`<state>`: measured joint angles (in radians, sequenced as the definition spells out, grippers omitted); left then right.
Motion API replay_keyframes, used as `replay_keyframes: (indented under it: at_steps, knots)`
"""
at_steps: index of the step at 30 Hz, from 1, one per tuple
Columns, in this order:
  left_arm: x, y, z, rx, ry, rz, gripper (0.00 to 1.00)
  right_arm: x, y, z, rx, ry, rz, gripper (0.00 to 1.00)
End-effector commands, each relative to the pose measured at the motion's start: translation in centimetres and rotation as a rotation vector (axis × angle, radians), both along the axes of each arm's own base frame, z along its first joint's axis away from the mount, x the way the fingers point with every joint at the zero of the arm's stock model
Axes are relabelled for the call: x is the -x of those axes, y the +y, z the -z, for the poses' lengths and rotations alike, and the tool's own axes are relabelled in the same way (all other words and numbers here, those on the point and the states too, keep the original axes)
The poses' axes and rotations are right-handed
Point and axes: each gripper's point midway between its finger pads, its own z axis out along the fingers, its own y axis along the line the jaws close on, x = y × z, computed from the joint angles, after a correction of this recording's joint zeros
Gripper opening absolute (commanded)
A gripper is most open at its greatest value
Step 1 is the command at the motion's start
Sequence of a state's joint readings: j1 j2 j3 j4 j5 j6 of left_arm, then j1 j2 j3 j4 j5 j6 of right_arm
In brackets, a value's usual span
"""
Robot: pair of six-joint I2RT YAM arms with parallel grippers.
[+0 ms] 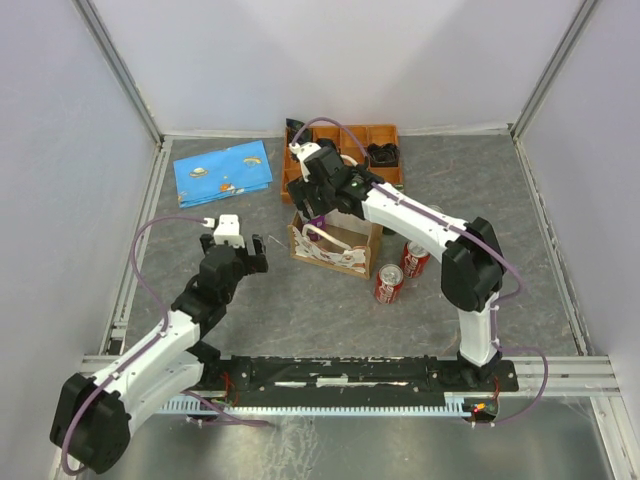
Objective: Take the beverage out of the canvas bag
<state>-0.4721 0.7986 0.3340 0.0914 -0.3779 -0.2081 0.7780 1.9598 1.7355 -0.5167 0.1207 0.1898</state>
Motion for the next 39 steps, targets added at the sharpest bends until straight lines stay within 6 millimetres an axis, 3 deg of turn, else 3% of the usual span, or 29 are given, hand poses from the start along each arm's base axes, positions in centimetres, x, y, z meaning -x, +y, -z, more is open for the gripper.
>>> replay_keyframes:
  at_steps: [1,16,23,26,28,31,35,39]
  knots:
    - [-1.5,-1.5,-2.2,0.122,-0.058,0.037,0.99,-0.3,1.2,-0.4,-0.044,0.010,-0.003,0.87]
    - [-1.3,-3.0,-3.0,0.207,-0.086,0.102,0.99,-0.6,1.1,4.5,0.020,0.078,0.034,0.87]
    - [-1.4,-3.3,-2.6,0.219,-0.079,0.109,0.99,-1.2,1.0,5.3,0.040,0.071,0.058,0.81]
    - [-1.4,-3.5,-2.4,0.225,-0.076,0.114,0.99,-1.4,1.1,5.6,0.043,0.071,0.058,0.68]
    - [-1.4,-3.5,-2.4,0.229,-0.074,0.115,0.99,-1.4,1.1,5.6,0.043,0.069,0.054,0.47]
    - [-1.4,-3.7,-2.2,0.234,-0.068,0.120,0.99,-1.6,1.2,5.1,0.039,0.058,0.052,0.04]
    - [-1.3,-3.7,-2.2,0.237,-0.069,0.125,0.99,-1.6,1.5,2.8,0.007,0.008,0.036,0.00]
    - [-1.2,-3.7,-2.5,0.240,-0.084,0.127,0.99,-1.5,1.6,-1.9,-0.032,-0.101,0.024,0.00]
